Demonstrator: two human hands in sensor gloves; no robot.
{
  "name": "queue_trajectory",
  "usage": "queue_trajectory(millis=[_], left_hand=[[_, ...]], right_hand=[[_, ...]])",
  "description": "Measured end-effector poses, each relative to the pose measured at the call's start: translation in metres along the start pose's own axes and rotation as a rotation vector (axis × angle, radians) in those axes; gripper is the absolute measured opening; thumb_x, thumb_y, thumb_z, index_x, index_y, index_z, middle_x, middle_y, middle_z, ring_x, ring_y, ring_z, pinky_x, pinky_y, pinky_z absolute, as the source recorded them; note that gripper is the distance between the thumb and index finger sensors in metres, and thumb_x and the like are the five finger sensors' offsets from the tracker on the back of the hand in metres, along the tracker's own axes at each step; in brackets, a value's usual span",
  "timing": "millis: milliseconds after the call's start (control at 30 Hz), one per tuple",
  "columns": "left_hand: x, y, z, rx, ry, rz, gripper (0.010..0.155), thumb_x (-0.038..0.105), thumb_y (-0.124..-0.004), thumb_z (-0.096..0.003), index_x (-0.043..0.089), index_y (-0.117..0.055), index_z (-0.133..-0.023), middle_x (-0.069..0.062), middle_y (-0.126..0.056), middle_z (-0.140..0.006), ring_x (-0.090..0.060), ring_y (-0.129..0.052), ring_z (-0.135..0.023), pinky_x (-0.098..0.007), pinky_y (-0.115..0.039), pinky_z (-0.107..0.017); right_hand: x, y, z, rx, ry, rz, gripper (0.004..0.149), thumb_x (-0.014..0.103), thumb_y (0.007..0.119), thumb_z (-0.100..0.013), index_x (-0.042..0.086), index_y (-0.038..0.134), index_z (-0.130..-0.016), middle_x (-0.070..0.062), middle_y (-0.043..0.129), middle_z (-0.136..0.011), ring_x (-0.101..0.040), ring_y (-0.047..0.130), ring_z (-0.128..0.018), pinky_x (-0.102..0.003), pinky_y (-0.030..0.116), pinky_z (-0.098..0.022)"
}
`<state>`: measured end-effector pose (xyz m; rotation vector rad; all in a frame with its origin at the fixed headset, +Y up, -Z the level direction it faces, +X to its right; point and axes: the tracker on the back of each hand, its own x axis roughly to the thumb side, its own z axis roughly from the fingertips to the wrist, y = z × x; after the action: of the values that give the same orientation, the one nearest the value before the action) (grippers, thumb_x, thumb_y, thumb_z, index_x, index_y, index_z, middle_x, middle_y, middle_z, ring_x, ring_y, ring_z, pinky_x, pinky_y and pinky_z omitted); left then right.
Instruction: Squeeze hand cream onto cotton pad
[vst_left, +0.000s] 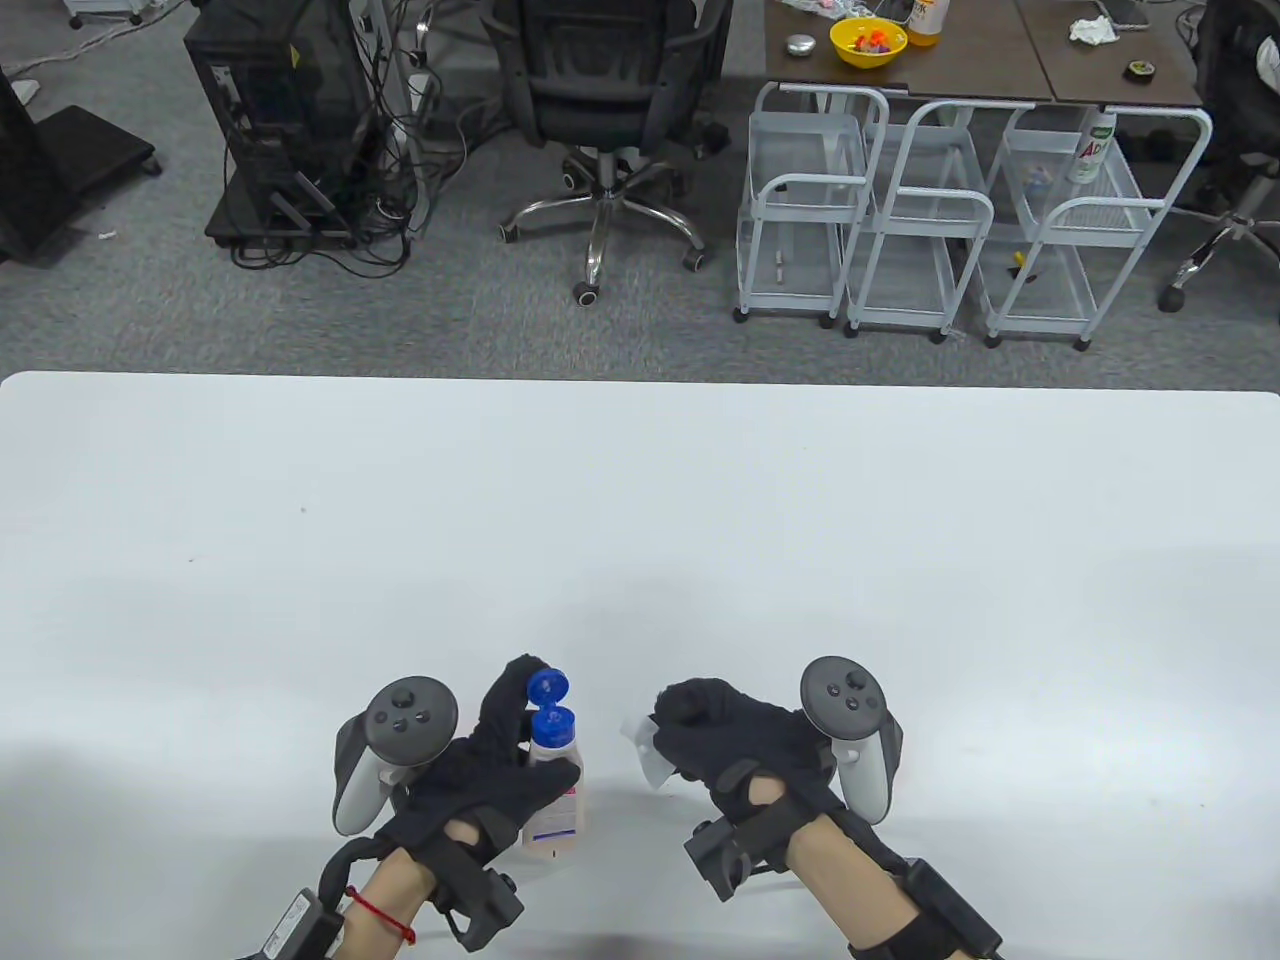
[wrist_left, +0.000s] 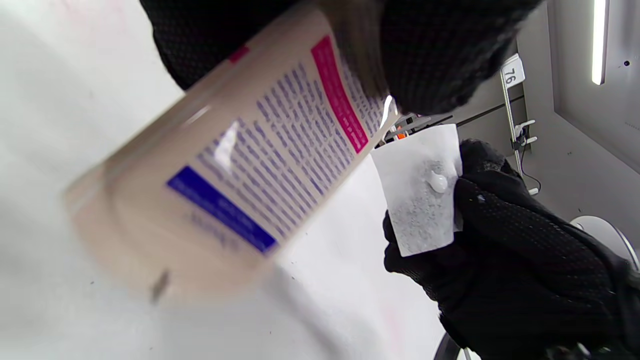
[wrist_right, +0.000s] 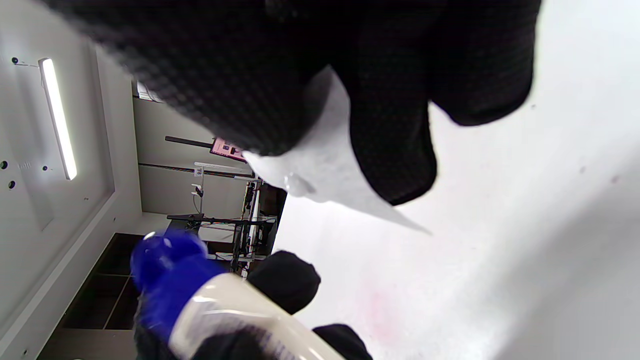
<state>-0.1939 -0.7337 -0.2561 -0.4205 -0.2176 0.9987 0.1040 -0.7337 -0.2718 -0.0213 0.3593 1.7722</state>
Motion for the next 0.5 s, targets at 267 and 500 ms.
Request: queue_trajectory(millis=[267,500], left_hand=[[0.0047,0.0034,0.0034,0.106,-0.023,-0.089,0.069,0.043,-0.072,-0.0413,0.060,-0.030,-0.093,0.008,-0.079,-0.099,-0.014,-0.110,-0.058,-0.042,-0.086,-0.052],[0.0080,0.0061,0.0050,0.121,-0.034,-0.106,0.066,0.038,-0.073,-0.0348,0.061,-0.046,-0.091,0.004,-0.088,-0.092,-0.013,-0.113,-0.051,-0.042,-0.090,-0.047]], right_hand=[[0.0004,-0.0033,-0.0002,-0.007,-0.006,-0.022,0.037,0.026,0.100,-0.037,0.023,0.092,-0.074,-0.004,0.105,-0.066,-0.028,0.117,-0.054,-0.049,0.089,-0.044],[0.0003,-0.0032,-0.0007,-0.002,-0.012,-0.019,0.037,0.026,0.100,-0.037,0.023,0.092,-0.073,-0.004,0.105,-0.066,-0.028,0.117,-0.053,-0.049,0.089,-0.044]])
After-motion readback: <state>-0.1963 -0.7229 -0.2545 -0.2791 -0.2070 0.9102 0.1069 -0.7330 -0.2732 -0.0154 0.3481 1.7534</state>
